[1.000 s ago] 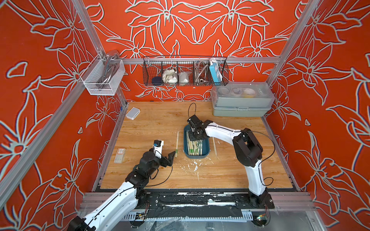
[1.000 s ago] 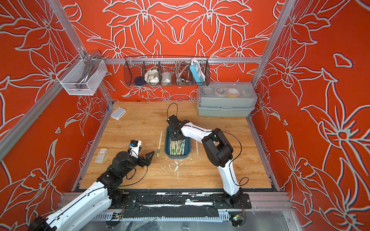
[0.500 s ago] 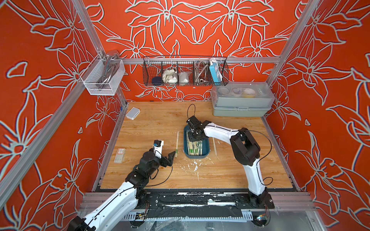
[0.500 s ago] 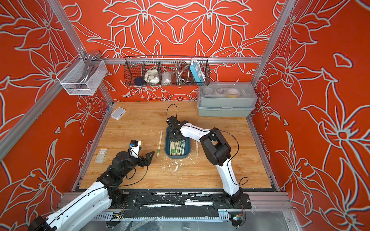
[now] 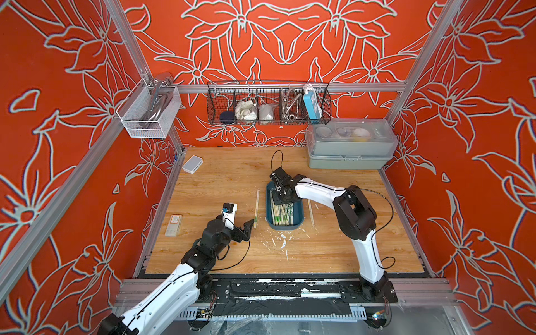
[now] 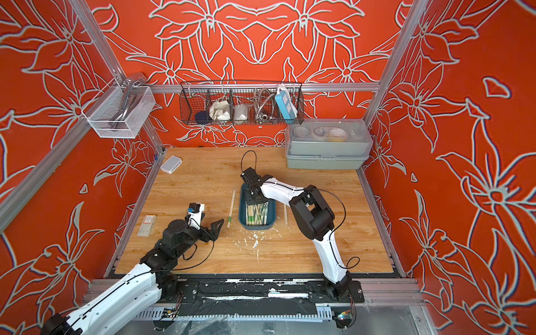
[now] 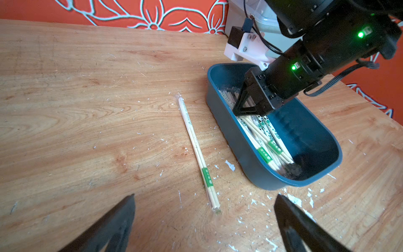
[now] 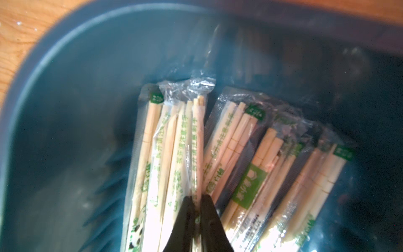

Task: Take the paired disposable chopsticks out of the storage box
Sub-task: Pick up the paired disposable chopsticks from the storage box.

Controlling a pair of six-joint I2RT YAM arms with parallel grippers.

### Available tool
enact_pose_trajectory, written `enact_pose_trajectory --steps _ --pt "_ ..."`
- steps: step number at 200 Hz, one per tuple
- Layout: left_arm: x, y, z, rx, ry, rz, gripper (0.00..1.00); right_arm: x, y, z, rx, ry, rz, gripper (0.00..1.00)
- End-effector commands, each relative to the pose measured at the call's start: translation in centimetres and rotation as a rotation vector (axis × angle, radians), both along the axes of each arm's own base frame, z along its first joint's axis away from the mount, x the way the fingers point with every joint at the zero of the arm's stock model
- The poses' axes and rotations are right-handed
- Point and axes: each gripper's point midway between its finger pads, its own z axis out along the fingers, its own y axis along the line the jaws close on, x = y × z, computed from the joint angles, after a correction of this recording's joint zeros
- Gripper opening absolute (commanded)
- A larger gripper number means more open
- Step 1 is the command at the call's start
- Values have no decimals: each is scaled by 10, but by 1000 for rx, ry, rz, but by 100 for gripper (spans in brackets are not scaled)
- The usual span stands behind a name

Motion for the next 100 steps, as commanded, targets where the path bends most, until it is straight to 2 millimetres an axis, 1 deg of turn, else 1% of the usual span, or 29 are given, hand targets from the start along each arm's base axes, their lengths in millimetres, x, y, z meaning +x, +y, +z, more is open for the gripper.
enact_pose_trajectory --steps 1,64,100 --pt "4 -2 18 -8 -50 -4 99 -2 -4 13 -4 3 -17 8" --pt "4 -1 19 -9 -54 -2 99 0 -2 52 45 -45 -19 4" --pt "4 -1 19 -9 -58 1 100 1 -4 72 76 -64 -30 4"
